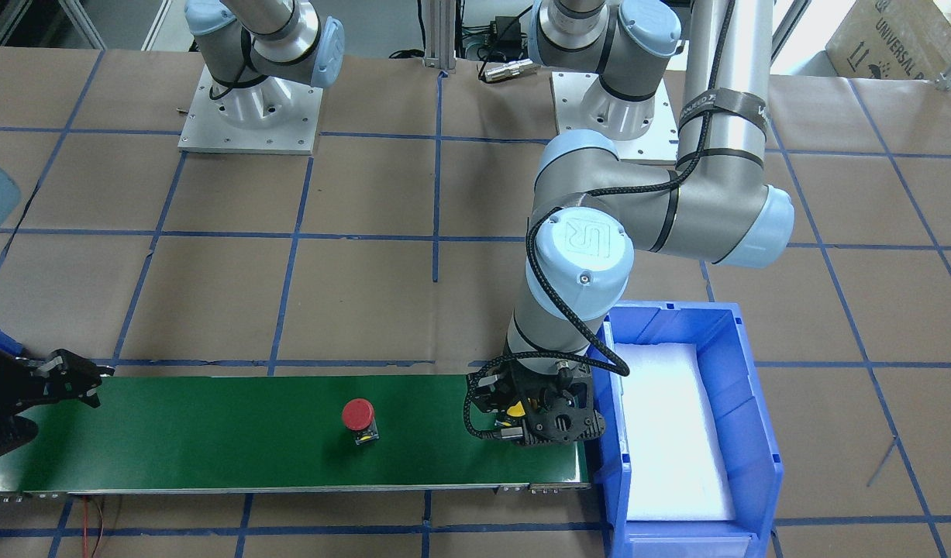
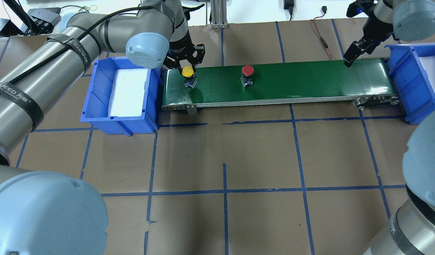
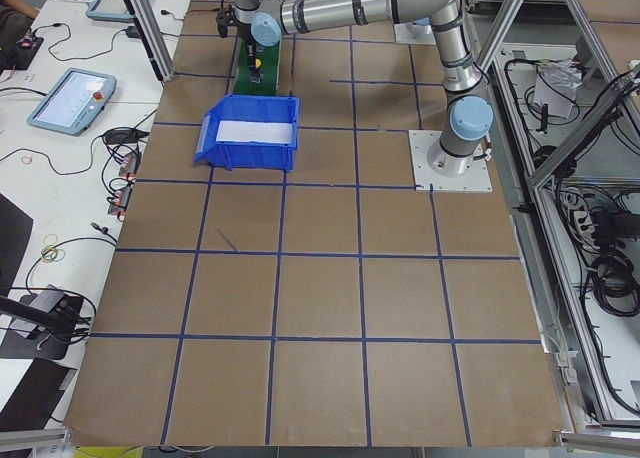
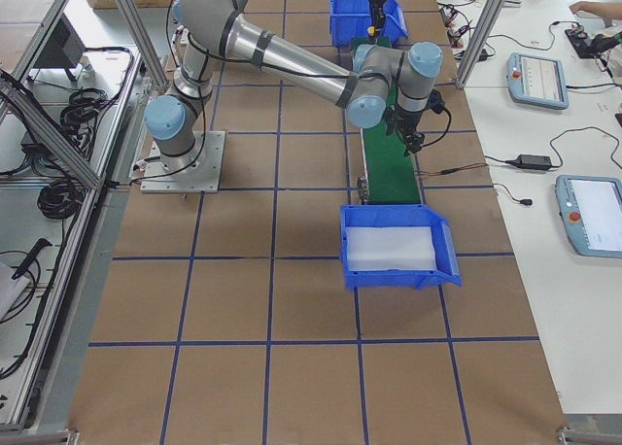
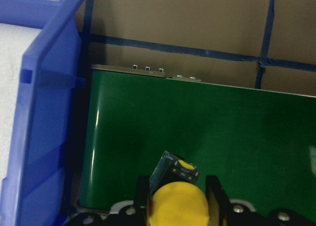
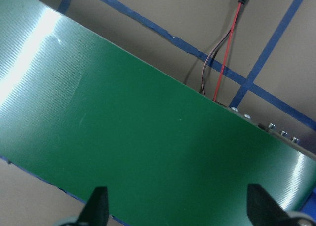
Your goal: Transport two buttons from left to right
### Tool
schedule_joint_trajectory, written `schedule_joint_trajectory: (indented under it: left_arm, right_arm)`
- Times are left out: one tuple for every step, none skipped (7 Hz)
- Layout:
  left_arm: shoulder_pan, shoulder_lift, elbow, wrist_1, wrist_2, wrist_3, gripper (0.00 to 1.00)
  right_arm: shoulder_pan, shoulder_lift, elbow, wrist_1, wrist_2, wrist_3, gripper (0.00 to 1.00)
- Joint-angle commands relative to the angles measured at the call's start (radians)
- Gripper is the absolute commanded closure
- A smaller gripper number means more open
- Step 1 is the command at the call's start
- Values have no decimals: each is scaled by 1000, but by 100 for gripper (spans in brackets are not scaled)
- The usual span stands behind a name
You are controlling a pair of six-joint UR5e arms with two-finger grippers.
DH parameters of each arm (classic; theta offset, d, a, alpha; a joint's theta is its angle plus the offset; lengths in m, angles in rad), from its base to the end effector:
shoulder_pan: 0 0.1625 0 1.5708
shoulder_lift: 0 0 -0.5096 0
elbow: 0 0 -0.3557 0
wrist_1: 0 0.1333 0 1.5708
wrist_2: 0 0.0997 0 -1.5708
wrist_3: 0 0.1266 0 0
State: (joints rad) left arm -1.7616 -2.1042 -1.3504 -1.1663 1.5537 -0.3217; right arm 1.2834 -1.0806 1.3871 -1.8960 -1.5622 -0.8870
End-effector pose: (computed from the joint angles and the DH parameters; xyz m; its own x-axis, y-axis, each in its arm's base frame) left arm -0.2673 -0.6698 0.3748 -0.9908 -0.1278 0.0450 -0.1311 0.9880 -0.0813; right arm -0.0642 -0.6913 0.3801 -0.8255 -0.5643 0.0091 -0.5644 0.8253 -0.0185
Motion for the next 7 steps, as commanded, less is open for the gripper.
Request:
schedule_joint_trajectory:
  left_arm:
    - [-1, -13, 1, 7, -1, 3, 54]
    - [-1, -13, 4, 16, -3, -3, 1]
    - [-1, -13, 7, 16, -3, -7, 0]
    - [-1, -13, 8, 17, -3, -7, 0]
    - [-1, -11, 10, 16, -1, -2, 0]
    - [1, -5, 23, 17, -1, 15, 0]
    - [7, 21, 42, 13, 12, 66, 0]
  right_arm:
    - [-4, 1, 0, -2, -12, -267, 3]
    - [-4, 2, 0, -2, -15, -402, 3]
    - [-4, 2, 0, 0, -42, -453, 3]
    - [-4, 5, 3, -2, -41, -622, 3]
    - [-4, 13, 9, -2, -54, -709, 3]
    - [-4, 22, 9, -2, -70, -810, 4]
    - [-4, 21, 13, -2, -68, -928, 4]
